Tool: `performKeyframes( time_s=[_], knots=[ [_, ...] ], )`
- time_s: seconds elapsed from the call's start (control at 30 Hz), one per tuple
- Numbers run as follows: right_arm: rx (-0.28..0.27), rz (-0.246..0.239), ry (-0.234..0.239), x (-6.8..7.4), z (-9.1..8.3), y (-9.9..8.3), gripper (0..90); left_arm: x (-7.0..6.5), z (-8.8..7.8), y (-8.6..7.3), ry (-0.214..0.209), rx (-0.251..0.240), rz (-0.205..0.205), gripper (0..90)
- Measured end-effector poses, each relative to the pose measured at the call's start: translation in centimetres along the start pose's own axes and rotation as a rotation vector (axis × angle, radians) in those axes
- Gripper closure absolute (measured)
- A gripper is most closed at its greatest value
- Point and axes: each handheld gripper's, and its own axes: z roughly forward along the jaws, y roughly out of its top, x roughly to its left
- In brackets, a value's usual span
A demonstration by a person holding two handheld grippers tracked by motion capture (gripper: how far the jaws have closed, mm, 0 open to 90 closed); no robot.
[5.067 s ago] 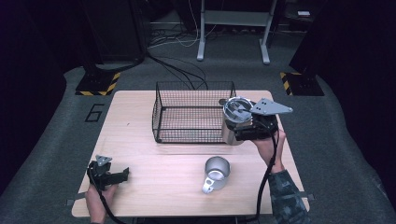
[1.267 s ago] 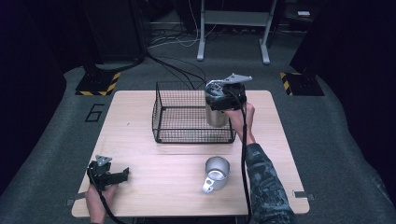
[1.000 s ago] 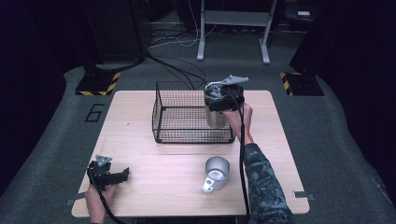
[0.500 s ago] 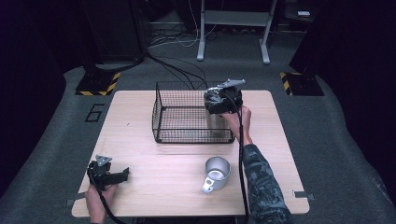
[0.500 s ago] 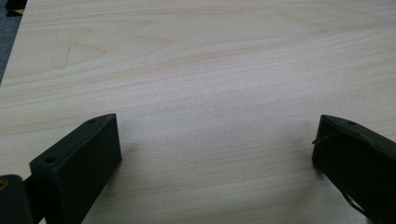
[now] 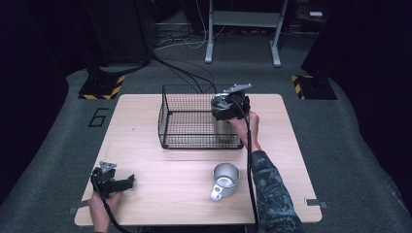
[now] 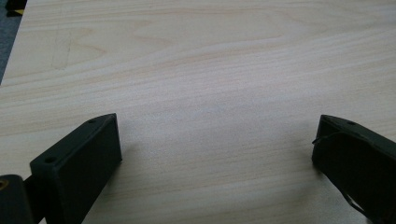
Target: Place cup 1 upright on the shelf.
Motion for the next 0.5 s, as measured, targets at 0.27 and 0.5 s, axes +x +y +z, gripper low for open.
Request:
performKeyframes(
  time_s=[0.27, 0.5],
  knots=[
    [0.022, 0.007, -0.003, -0.12, 0.47, -0.34, 3.5, 0.0, 0.0, 0.0, 0.0, 0.0, 0.0, 1.1],
    [0.038, 0.026, -0.003, -0.3, 1.0, -0.86, 3.5, 0.0, 0.0, 0.0, 0.0, 0.0, 0.0, 1.1]
  ],
)
